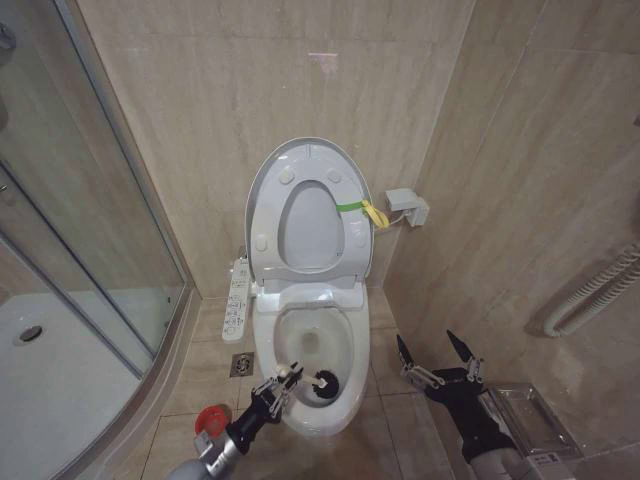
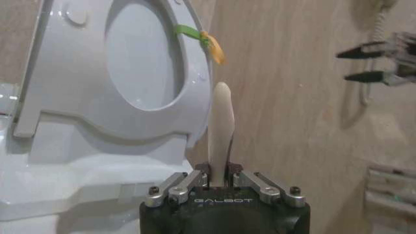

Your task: Open the toilet lid, clean the toilet bowl with a toilet brush, close the toilet lid, and flush.

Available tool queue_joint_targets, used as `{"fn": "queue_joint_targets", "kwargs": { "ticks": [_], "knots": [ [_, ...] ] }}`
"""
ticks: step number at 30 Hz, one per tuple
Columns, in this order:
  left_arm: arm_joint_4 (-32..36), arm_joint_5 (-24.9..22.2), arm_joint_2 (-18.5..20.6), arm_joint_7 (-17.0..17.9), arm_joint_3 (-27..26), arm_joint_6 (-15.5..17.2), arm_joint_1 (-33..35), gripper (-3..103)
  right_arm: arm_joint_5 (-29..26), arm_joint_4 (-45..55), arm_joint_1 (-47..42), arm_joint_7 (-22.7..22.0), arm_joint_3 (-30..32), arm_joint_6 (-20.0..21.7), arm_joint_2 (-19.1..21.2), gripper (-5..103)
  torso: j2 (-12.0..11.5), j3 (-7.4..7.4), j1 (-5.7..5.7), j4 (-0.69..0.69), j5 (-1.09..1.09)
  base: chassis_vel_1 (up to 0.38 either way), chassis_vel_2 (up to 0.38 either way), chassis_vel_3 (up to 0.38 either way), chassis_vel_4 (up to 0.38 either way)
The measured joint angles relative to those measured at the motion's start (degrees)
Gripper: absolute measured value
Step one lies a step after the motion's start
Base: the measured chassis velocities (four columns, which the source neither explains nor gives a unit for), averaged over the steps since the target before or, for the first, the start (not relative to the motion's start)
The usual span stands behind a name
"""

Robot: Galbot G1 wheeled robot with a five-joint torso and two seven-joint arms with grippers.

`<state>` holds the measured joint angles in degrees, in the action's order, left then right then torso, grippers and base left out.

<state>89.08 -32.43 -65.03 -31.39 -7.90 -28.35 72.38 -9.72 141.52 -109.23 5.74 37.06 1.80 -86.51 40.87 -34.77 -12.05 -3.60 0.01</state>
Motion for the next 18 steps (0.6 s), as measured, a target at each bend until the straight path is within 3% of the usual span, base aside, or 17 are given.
{"fn": "queue_joint_targets", "kwargs": {
  "ticks": [8,18],
  "knots": [
    [-3.5,-3.3,-0.8,1.7,2.3,1.0,-6.8,16,0.0,0.0,0.0,0.0,0.0,0.0,0.0,100,0.0,0.0,0.0,0.0,0.0,0.0,0.0,0.0,0.0],
    [-9.3,-6.2,1.1,1.9,6.8,1.2,-17.3,16,0.0,0.0,0.0,0.0,0.0,0.0,0.0,100,0.0,-0.01,0.0,0.01,-0.01,0.0,0.0,0.0,0.0]
  ]
}}
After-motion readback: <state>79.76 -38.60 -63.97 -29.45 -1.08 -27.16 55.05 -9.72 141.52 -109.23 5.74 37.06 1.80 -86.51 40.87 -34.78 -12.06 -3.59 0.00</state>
